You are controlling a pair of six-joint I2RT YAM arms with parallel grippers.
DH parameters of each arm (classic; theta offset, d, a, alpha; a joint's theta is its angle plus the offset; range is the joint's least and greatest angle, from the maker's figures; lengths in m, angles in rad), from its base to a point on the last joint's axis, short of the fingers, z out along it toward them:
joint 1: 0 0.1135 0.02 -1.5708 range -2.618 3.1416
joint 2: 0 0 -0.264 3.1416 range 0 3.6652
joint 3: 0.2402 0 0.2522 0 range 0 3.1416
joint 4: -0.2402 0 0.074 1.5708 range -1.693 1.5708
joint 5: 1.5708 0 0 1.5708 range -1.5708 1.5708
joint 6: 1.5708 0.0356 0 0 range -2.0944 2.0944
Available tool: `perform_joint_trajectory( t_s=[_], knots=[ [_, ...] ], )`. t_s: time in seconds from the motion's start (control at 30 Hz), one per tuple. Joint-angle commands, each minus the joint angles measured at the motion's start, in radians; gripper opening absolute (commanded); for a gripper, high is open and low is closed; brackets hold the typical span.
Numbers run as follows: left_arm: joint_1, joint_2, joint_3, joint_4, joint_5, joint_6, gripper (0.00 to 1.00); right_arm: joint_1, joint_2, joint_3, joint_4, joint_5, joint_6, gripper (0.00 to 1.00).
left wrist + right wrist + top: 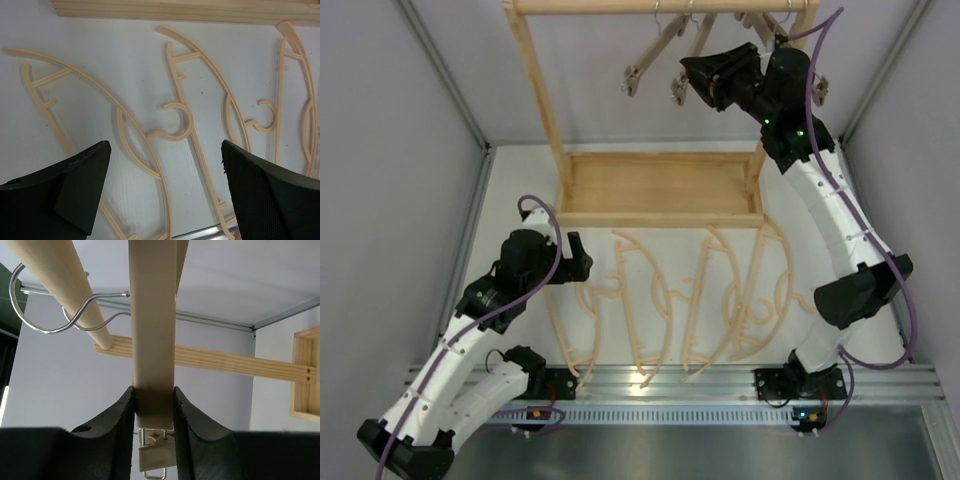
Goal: Organize the hangers
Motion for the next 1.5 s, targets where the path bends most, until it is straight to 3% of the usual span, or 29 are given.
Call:
perform_joint_trajectory(
  t_s=[0.0, 0.4, 1.1, 1.47],
  knots=[
    [-0.009, -0.003, -0.004, 0.043, -0.016, -0.003, 0.96, -0.023, 0.000, 0.072, 0.059, -0.005, 0.010, 0.00],
    [-0.009, -0.017, -0.004, 0.044, -0.022, -0.006, 0.96, -0.025, 0.015, 0.069, 0.041, -0.011, 0.004, 0.04],
    [-0.010, -0.021, -0.004, 0.044, -0.026, -0.008, 0.96, -0.023, -0.019, 0.027, 0.025, 0.009, -0.040, 0.35],
    [-0.009, -0.021, -0.004, 0.043, -0.026, -0.006, 0.96, -0.020, -0.023, 0.030, 0.016, 0.012, -0.048, 0.37]
  ],
)
